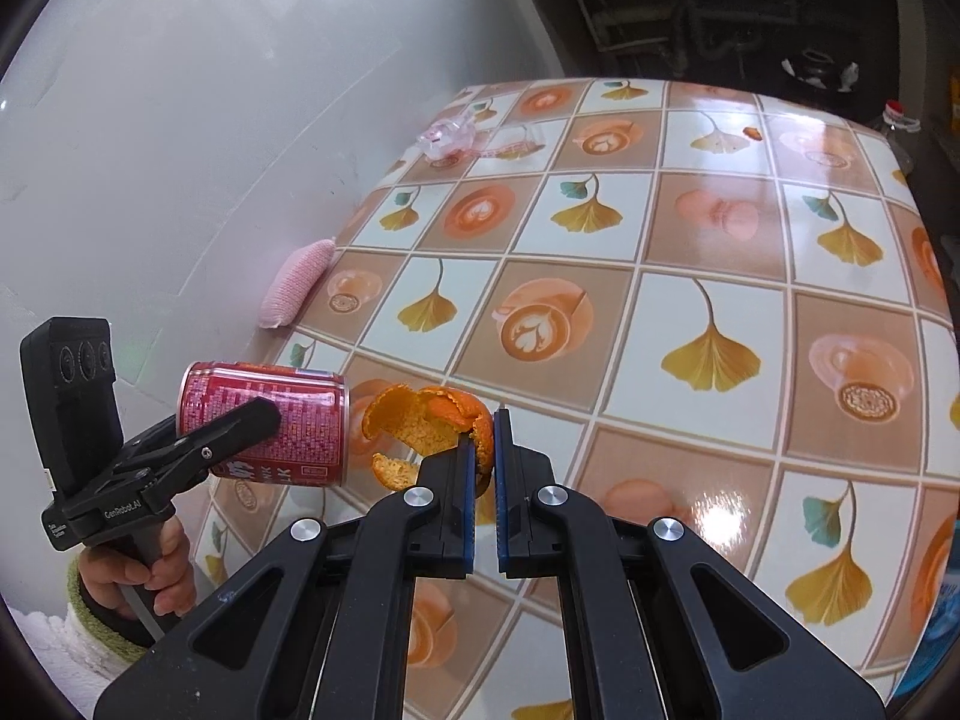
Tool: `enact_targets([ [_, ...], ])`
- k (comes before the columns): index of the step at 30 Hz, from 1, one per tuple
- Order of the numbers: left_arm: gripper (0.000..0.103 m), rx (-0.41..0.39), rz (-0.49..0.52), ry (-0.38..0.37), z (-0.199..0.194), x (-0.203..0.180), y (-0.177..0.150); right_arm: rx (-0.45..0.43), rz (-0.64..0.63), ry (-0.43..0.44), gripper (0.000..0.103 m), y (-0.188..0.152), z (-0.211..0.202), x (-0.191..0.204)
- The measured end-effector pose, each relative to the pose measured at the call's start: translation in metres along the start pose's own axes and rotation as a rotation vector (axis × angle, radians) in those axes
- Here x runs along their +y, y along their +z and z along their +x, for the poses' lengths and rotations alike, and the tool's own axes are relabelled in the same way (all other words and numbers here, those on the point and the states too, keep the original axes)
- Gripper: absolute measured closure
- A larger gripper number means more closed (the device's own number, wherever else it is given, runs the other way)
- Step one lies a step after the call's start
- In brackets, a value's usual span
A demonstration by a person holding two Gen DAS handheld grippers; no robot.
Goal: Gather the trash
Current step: 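Carry the red can and orange peel over the blue wastebasket with both tools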
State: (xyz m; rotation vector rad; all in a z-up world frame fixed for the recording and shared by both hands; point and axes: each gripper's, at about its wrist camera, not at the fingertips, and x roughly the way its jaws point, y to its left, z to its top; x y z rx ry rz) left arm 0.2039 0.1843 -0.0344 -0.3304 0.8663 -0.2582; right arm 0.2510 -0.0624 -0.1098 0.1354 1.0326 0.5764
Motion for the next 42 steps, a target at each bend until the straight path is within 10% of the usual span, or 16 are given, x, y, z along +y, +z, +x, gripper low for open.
enact_targets([
  [14, 0.036, -0.008, 0.146, -0.094, -0.01, -0.071, 0.002, -0.135, 0.094, -0.012, 0.099, -0.039, -0.071, -0.028],
  [27, 0.037, 0.12, 0.401, -0.283, 0.042, -0.233, -0.007, -0.378, 0.409, -0.156, 0.099, -0.146, -0.204, -0.155],
  [42, 0.036, 0.544, 0.73, -0.345, 0.239, -0.469, -0.079, -0.369, 0.84, -0.415, 0.099, -0.283, -0.244, -0.335],
])
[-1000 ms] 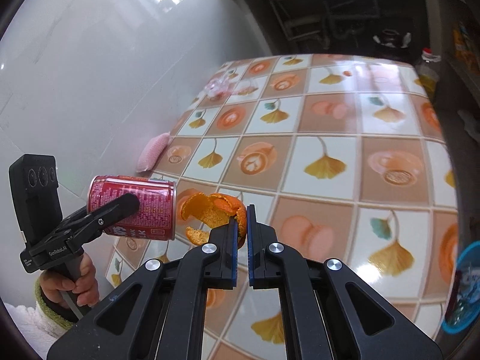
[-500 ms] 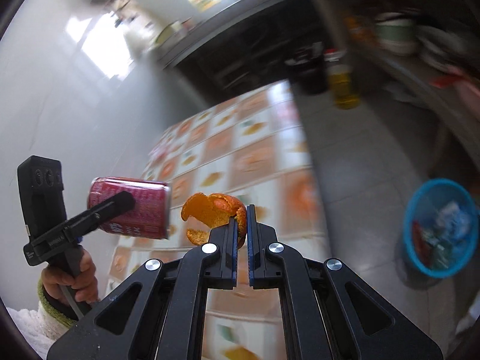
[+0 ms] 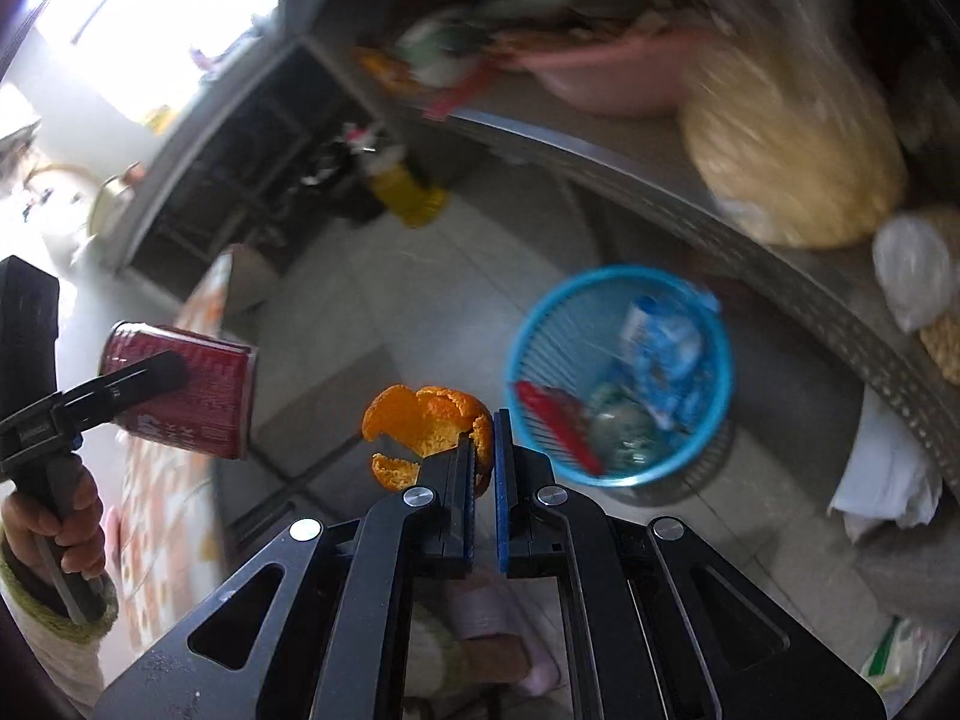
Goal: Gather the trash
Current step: 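Carry the red can and orange peel over the blue wastebasket with both tools, then open the left tool to drop the can while the right tool releases the peel, then move both open tools back over the table toward the pink scrubber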
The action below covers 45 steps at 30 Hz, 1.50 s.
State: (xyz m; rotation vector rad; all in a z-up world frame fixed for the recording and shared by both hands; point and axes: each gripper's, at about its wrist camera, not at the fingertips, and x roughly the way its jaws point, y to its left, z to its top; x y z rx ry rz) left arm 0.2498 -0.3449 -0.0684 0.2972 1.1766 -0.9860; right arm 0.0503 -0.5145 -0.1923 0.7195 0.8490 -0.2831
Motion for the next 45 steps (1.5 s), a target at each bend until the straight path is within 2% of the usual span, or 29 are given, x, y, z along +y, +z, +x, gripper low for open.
enact_targets([
  [3, 0.036, 0.12, 0.026, 0.025, 0.071, -0.004, 0.022, 0.038, 0.042, -0.018, 0.099, 0.007, 0.026, -0.017],
  [6, 0.036, 0.192, 0.037, 0.048, 0.12, -0.009, 0.034, 0.085, 0.075, -0.051, 0.099, 0.016, 0.061, -0.035],
  [10, 0.036, 0.277, 0.003, 0.071, 0.183, -0.004, 0.045, 0.15, 0.141, -0.075, 0.099, 0.025, 0.103, -0.058],
  [13, 0.036, 0.298, 0.002, 0.103, 0.214, -0.004, 0.048, 0.187, 0.194, -0.079, 0.099, 0.029, 0.13, -0.074],
  [17, 0.035, 0.319, -0.026, 0.11, 0.241, -0.002, 0.049, 0.22, 0.261, -0.061, 0.093, 0.032, 0.149, -0.086],
  [19, 0.029, 0.314, -0.053, 0.11, 0.244, 0.0, 0.052, 0.218, 0.283, -0.056, 0.087, 0.033, 0.154, -0.09],
  [20, 0.028, 0.302, -0.065, 0.112, 0.242, 0.0, 0.054, 0.215, 0.289, -0.057, 0.081, 0.034, 0.154, -0.09],
  [23, 0.026, 0.255, -0.075, 0.087, 0.22, -0.002, 0.061, 0.192, 0.284, -0.052, 0.078, 0.036, 0.149, -0.086],
  [26, 0.026, 0.208, -0.055, 0.064, 0.194, -0.008, 0.068, 0.167, 0.247, -0.057, 0.07, 0.038, 0.141, -0.079],
  [29, 0.025, 0.159, -0.046, 0.026, 0.161, -0.013, 0.071, 0.143, 0.232, -0.055, 0.069, 0.038, 0.129, -0.074],
  [34, 0.021, 0.06, -0.01, -0.02, 0.085, -0.019, 0.06, 0.099, 0.181, -0.076, 0.069, 0.033, 0.106, -0.065],
  [38, 0.016, -0.056, -0.007, -0.025, 0.018, -0.016, 0.034, 0.055, 0.119, -0.092, 0.068, 0.018, 0.074, -0.046],
  [40, 0.013, -0.119, -0.011, -0.012, -0.014, -0.013, 0.016, 0.028, 0.081, -0.084, 0.063, 0.008, 0.053, -0.03],
  [45, 0.009, -0.296, -0.047, 0.036, -0.087, 0.003, -0.047, -0.019, -0.074, -0.095, 0.038, -0.019, 0.005, 0.027],
])
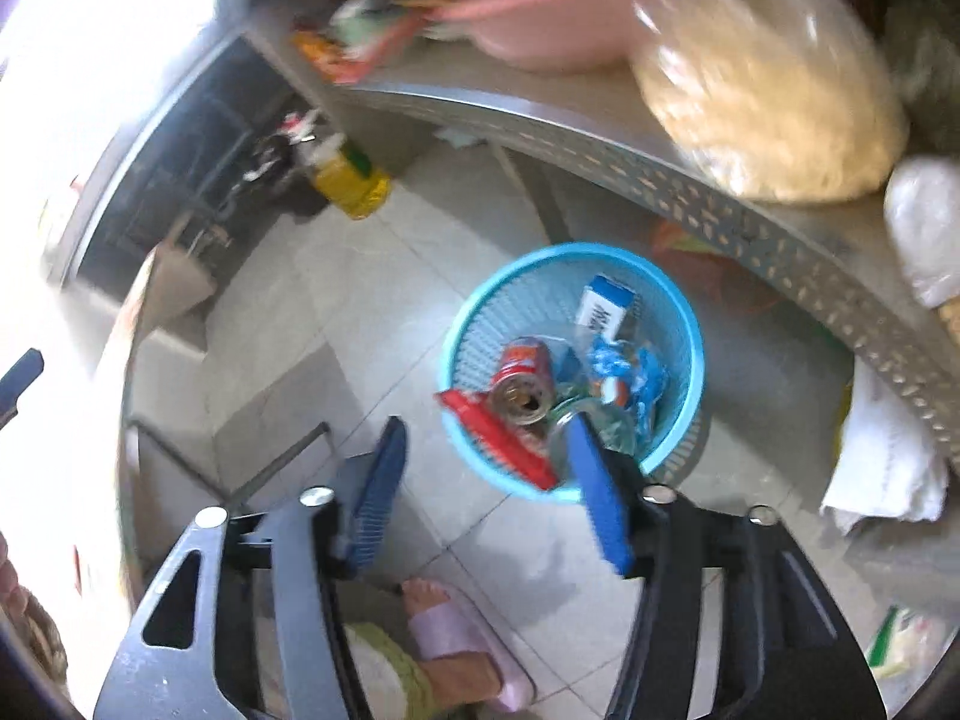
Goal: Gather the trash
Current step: 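Move both open tools back over the table toward the pink scrubber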
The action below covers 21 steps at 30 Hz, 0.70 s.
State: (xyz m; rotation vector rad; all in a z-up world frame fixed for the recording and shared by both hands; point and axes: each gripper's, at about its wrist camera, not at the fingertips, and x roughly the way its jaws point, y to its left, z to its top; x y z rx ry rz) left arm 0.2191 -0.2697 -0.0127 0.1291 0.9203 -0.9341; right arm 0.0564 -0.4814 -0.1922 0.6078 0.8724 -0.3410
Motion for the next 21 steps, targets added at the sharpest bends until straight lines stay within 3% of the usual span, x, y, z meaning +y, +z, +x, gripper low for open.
enact_targets([
  [5, 0.008, -0.096, 0.029, 0.094, -0.061, 0.018, -0.05, -0.056, -0.158, 0.034, 0.025, -0.013, -0.041, 0.064],
  [8, 0.008, -0.089, -0.061, 0.106, -0.087, 0.039, -0.077, -0.091, -0.237, 0.072, 0.019, -0.016, -0.056, 0.103],
  [12, 0.008, -0.123, -0.119, 0.212, -0.124, 0.062, -0.113, -0.127, -0.349, 0.071, 0.009, -0.024, -0.072, 0.157],
  [17, 0.008, -0.203, -0.149, 0.346, -0.165, 0.08, -0.15, -0.157, -0.469, 0.042, 0.008, -0.038, -0.073, 0.203],
  [21, 0.008, -0.219, -0.207, 0.453, -0.194, 0.101, -0.18, -0.14, -0.552, 0.031, 0.008, -0.054, -0.061, 0.242],
])
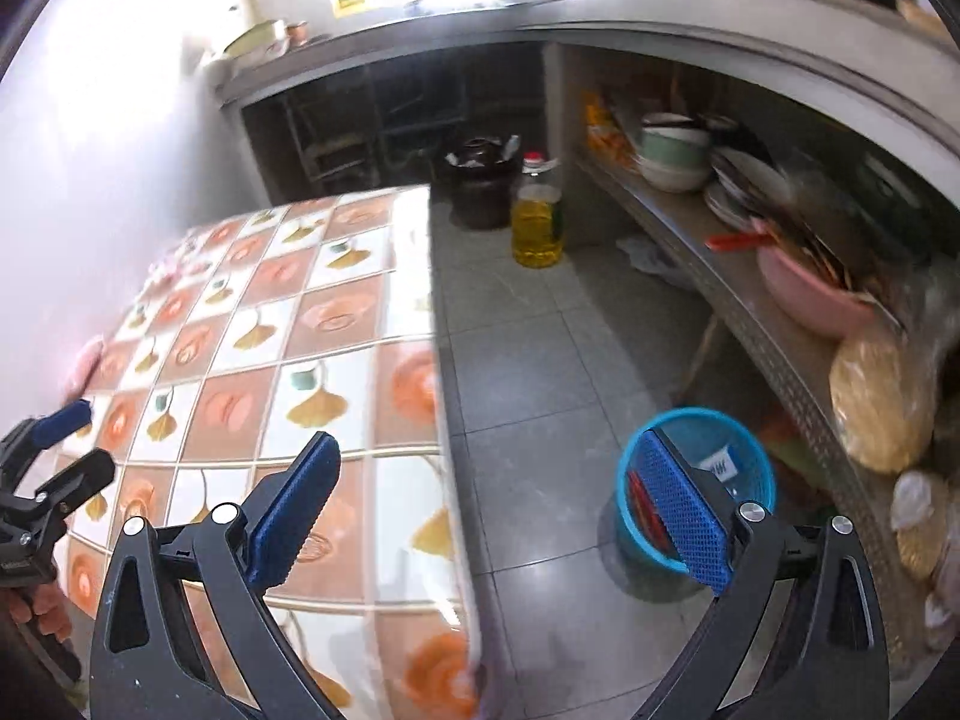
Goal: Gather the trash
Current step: 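Move both open tools back over the table toward the pink scrubber, then grasp the pink knitted scrubber with the left tool and lift it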
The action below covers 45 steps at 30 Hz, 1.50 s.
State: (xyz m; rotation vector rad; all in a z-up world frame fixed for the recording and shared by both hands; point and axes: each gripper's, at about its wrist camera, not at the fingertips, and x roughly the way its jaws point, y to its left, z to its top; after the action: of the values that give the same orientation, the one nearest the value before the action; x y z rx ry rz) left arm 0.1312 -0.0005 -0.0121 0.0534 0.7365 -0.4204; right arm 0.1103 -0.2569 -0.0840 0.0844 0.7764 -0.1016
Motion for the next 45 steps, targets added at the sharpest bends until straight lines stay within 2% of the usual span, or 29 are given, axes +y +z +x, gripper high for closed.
enact_targets([
  [3, 0.008, -0.025, -0.045, 0.073, -0.014, 0.028, -0.01, 0.019, -0.041, 0.077, 0.008, 0.0, 0.007, 0.025],
  [9, 0.008, -0.087, -0.1, 0.286, -0.041, 0.091, -0.032, 0.038, -0.114, 0.111, 0.008, -0.003, 0.012, 0.068],
  [14, 0.008, -0.115, -0.149, 0.439, -0.046, 0.147, -0.027, 0.072, -0.147, 0.193, 0.008, -0.002, 0.016, 0.095],
  [19, 0.008, -0.08, -0.173, 0.56, -0.028, 0.209, -0.008, 0.088, -0.177, 0.277, 0.008, 0.004, 0.025, 0.123],
  [22, 0.008, -0.023, -0.108, 0.651, -0.003, 0.24, 0.005, 0.099, -0.185, 0.305, 0.008, 0.006, 0.03, 0.136],
  [24, 0.016, 0.044, -0.042, 0.712, 0.018, 0.254, 0.011, 0.116, -0.19, 0.326, 0.008, 0.007, 0.035, 0.145],
  [26, 0.019, 0.091, -0.003, 0.749, 0.035, 0.266, 0.013, 0.126, -0.193, 0.339, 0.008, 0.007, 0.04, 0.15],
  [28, 0.023, 0.165, 0.028, 0.763, 0.056, 0.281, 0.014, 0.139, -0.203, 0.35, 0.008, 0.007, 0.046, 0.157],
  [32, 0.036, 0.271, 0.07, 0.792, 0.085, 0.301, 0.007, 0.166, -0.216, 0.362, 0.008, 0.009, 0.057, 0.165],
  [34, 0.039, 0.268, 0.078, 0.795, 0.088, 0.304, 0.006, 0.171, -0.22, 0.362, 0.008, 0.01, 0.06, 0.168],
  [35, 0.047, 0.27, 0.079, 0.787, 0.09, 0.305, 0.006, 0.174, -0.221, 0.361, 0.008, 0.01, 0.061, 0.169],
  [38, 0.056, 0.255, 0.09, 0.791, 0.09, 0.304, 0.006, 0.185, -0.217, 0.36, 0.008, 0.01, 0.065, 0.17],
  [45, 0.063, 0.203, 0.088, 0.738, 0.078, 0.285, 0.007, 0.194, -0.215, 0.36, 0.008, 0.01, 0.063, 0.169],
])
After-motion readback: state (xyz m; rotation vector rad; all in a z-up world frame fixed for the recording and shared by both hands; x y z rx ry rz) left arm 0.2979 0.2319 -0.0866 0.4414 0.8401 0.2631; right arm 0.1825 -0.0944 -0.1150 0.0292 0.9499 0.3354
